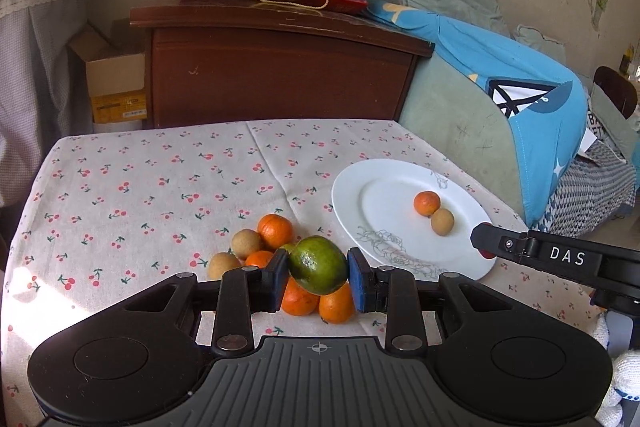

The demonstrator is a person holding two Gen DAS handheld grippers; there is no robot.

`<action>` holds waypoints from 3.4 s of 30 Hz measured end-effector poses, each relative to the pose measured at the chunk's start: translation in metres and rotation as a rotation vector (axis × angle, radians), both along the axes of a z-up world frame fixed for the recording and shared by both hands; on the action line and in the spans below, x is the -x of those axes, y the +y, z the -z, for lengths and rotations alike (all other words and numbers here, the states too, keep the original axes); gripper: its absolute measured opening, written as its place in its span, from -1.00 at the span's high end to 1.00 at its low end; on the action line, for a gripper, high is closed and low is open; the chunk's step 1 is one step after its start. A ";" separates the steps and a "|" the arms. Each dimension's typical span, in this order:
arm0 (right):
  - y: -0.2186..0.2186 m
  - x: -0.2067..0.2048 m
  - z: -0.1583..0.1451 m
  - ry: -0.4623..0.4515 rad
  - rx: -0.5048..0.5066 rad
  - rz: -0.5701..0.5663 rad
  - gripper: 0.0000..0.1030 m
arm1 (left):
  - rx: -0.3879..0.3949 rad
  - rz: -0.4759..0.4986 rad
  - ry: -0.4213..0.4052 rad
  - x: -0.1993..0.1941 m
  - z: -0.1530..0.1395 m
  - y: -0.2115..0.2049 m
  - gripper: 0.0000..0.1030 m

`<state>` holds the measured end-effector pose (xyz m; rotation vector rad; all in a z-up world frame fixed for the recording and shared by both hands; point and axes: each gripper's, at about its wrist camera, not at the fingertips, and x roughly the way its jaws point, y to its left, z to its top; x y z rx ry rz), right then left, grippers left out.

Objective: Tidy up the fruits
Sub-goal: 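Lower the tomato onto the plate with the right tool while the left tool places the lime, then grasp an orange with the right tool while the left tool grasps a red cherry tomato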

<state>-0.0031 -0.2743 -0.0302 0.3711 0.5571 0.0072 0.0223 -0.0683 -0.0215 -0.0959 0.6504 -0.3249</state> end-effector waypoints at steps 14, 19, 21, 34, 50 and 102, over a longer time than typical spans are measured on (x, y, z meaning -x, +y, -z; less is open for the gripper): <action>-0.010 -0.022 0.024 0.062 -0.052 0.060 0.62 | -0.012 0.090 0.029 -0.044 0.013 -0.043 0.44; -0.016 -0.031 0.032 0.076 -0.081 0.086 0.62 | -0.034 0.112 0.055 -0.063 0.021 -0.054 0.44; -0.017 -0.033 0.035 0.081 -0.089 0.092 0.62 | -0.039 0.119 0.067 -0.070 0.024 -0.059 0.44; -0.024 -0.041 0.038 0.054 -0.122 0.135 0.55 | -0.076 0.135 0.069 -0.094 0.021 -0.080 0.38; -0.018 -0.032 0.031 0.041 -0.113 0.097 0.42 | -0.065 0.074 0.053 -0.068 -0.009 -0.033 0.05; 0.071 -0.019 0.044 0.093 0.019 -0.271 0.40 | -0.103 -0.048 0.074 -0.005 0.046 0.042 0.11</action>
